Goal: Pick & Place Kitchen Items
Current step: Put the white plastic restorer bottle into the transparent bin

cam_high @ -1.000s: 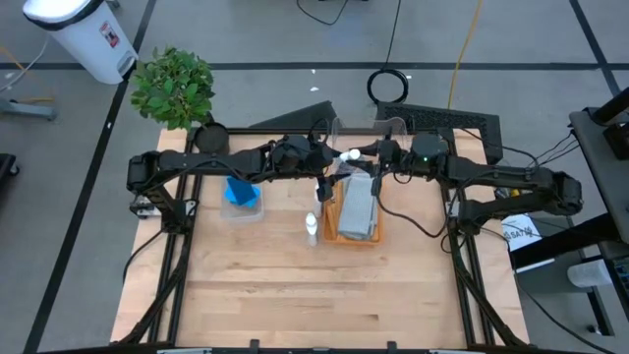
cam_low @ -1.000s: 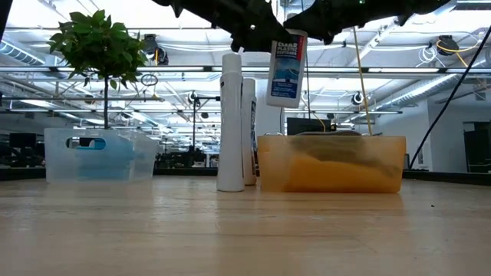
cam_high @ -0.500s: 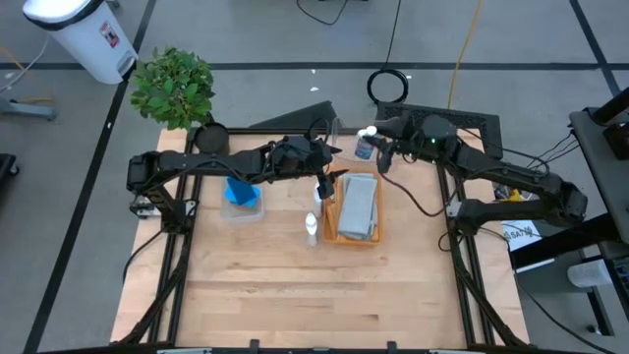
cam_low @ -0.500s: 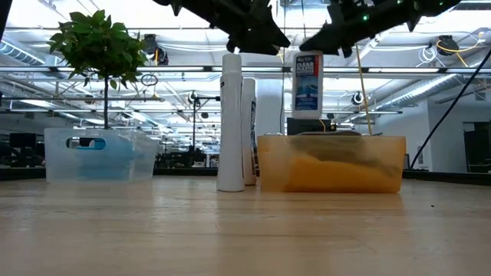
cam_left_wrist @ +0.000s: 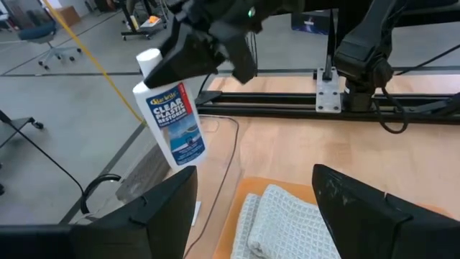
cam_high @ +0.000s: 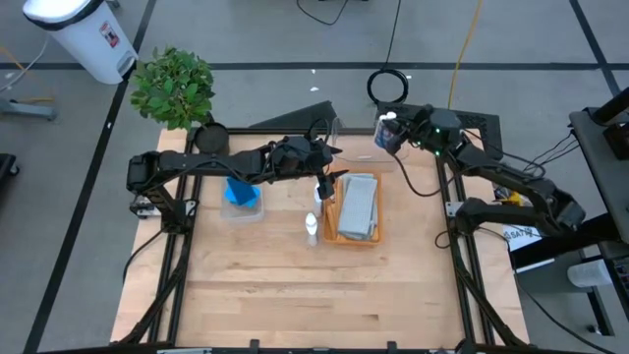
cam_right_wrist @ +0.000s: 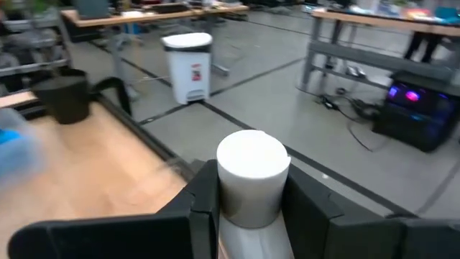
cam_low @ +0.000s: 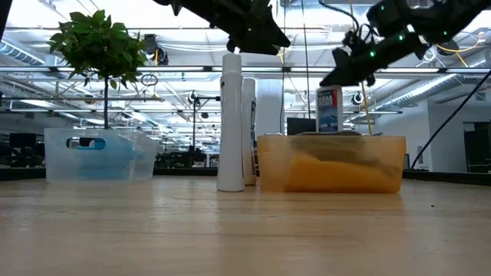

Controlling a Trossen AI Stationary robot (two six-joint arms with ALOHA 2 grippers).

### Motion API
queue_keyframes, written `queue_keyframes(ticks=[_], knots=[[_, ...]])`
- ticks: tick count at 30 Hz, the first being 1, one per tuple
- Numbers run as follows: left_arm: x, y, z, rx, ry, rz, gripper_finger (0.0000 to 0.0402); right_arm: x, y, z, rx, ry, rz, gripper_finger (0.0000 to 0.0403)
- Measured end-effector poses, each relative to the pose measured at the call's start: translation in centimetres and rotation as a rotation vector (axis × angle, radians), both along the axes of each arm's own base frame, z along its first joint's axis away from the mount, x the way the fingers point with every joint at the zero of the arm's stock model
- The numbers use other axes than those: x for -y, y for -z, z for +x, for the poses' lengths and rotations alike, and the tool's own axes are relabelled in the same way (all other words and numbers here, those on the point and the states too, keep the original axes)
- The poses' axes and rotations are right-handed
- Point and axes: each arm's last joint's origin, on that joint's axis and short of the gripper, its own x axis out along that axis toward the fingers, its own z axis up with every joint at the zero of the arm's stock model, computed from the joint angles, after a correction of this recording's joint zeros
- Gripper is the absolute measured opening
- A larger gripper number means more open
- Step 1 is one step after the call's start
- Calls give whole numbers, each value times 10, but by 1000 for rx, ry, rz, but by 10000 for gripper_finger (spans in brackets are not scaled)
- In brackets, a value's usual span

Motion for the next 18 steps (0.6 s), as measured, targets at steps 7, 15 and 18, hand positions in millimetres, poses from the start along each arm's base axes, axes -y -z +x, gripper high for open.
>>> queue_keyframes(ticks=[7,15,18], knots=[[0,0,0,1,-1,0,274,13,33,-15,1,88,20,84],[0,0,0,1,-1,0,273,29,56,-13,-12,134,32,84],[0,0,0,1,-1,0,274,35,62,-13,-22,169,30,84]])
